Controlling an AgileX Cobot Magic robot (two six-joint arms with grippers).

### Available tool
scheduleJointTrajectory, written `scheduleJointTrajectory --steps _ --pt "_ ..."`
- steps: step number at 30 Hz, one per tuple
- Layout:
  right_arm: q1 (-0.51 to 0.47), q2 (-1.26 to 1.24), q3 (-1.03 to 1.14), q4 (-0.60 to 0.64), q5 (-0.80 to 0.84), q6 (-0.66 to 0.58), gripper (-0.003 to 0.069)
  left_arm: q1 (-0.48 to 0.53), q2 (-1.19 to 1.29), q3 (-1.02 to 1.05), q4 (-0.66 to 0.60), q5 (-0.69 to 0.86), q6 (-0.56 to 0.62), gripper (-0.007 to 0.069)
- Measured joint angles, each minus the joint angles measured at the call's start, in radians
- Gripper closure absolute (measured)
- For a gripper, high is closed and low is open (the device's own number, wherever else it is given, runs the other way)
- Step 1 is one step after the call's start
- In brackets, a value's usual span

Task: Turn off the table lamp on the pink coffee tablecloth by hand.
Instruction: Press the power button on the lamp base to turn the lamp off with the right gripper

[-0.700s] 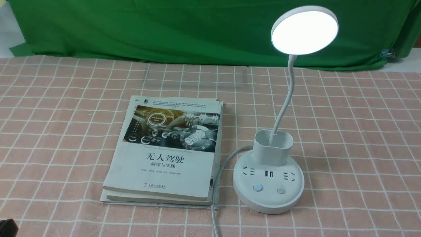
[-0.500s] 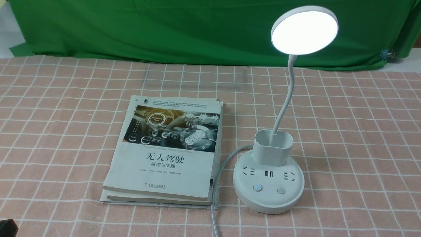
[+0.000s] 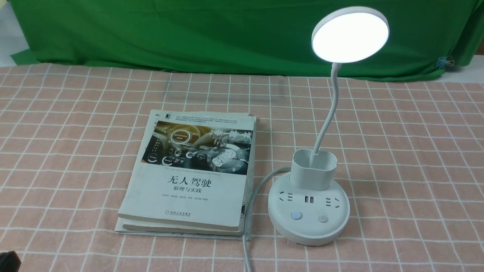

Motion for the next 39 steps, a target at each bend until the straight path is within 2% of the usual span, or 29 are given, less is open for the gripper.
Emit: scheduleJointTrajectory --steps 18,19,21,24,27,33,36,39 --pt "0.0 0.0 0.0 0.004 -0.025 0.027 0.0419 0.0 0.0 0.0 0.0 0.0 0.0 0.0618" --pt "0.0 0.0 0.0 0.015 -0.053 0.107 0.0419 0.0 0.0 0.0 0.0 0.0 0.0 0.0618" --pt "0.0 0.0 0.0 0.026 -0.074 0.185 0.0419 0.0 0.0 0.0 0.0 0.0 0.0 0.0618" --pt "0.0 0.0 0.0 0.042 -0.135 0.402 0.0419 0.0 0.0 0.0 0.0 0.0 0.0 0.0618" --pt "0.0 0.0 0.0 0.045 -0.209 0.521 0.0419 0.0 0.0 0.0 0.0 0.0 0.0 0.0618" --pt "0.0 0.0 0.0 0.045 -0.322 0.586 0.042 0.0 0.0 0.0 0.0 0.0 0.0 0.0618" --pt "0.0 0.004 -0.002 0.045 -0.327 0.642 0.0449 0.0 0.0 0.0 0.0 0.0 0.0 0.0618" --pt "0.019 0.096 -0.117 0.045 -0.14 0.575 0.0552 0.0 0.0 0.0 0.0 0.0 0.0 0.0618"
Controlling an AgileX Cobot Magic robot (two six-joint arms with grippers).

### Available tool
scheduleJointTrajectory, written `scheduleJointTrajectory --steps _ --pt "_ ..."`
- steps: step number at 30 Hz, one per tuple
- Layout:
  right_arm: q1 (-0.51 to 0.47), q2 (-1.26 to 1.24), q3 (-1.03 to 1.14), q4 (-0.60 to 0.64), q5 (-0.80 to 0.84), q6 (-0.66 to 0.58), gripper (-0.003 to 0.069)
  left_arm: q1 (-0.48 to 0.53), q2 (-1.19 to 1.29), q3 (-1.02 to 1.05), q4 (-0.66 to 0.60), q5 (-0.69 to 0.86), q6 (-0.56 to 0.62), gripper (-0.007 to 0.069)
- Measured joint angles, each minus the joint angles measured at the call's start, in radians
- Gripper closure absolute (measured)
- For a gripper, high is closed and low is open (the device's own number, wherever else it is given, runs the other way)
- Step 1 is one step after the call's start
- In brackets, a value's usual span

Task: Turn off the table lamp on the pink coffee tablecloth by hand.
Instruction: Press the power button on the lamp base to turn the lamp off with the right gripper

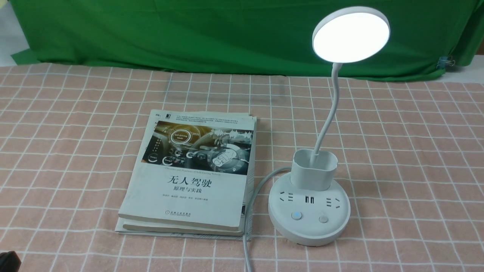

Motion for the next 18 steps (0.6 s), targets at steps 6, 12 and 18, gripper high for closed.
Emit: scheduleJointTrajectory --steps 6,12,18 --pt "0.108 0.407 -0.398 0.0 0.437 -0.327 0.0614 0.0 0.0 0.0 0.0 0.0 0.0 0.0618" --pt "0.172 0.84 -0.658 0.002 0.683 -0.444 0.0613 0.0 0.0 0.0 0.0 0.0 0.0 0.0618" --pt "0.337 1.197 -0.794 0.019 0.689 -0.468 0.0613 0.0 0.0 0.0 0.0 0.0 0.0 0.0618"
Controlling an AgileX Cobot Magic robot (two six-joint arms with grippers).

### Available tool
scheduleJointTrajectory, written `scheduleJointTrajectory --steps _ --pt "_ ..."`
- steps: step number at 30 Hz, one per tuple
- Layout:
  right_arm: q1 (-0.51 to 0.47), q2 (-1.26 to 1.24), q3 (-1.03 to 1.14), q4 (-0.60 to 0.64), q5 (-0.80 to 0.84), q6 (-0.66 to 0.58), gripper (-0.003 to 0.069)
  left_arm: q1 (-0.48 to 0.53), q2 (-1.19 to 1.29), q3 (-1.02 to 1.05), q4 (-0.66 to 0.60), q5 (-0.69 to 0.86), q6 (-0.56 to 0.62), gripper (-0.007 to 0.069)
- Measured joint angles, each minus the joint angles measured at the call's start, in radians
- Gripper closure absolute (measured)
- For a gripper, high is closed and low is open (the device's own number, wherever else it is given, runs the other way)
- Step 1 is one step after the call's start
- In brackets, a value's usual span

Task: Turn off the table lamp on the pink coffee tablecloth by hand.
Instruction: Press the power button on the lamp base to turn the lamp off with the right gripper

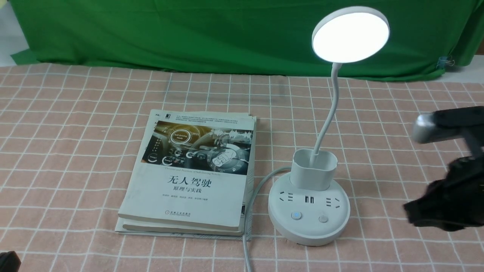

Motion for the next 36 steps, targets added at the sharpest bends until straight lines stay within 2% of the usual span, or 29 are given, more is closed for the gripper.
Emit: scheduleJointTrajectory --steps 4,6,14,22,36 --pt "0.109 0.193 -0.097 0.016 -0.031 -0.025 0.0613 0.0 0.0 0.0 0.0 0.0 0.0 0.0618" --pt "0.123 0.259 -0.141 0.018 -0.033 -0.028 0.0613 0.0 0.0 0.0 0.0 0.0 0.0 0.0618" --pt "0.127 0.446 -0.28 0.017 -0.035 -0.032 0.0613 0.0 0.0 0.0 0.0 0.0 0.0 0.0618" --pt "0.127 0.553 -0.314 0.015 -0.035 -0.051 0.0613 0.0 0.0 0.0 0.0 0.0 0.0 0.0618" --pt "0.127 0.486 -0.324 0.013 -0.03 -0.055 0.0611 0.0 0.0 0.0 0.0 0.0 0.0 0.0618"
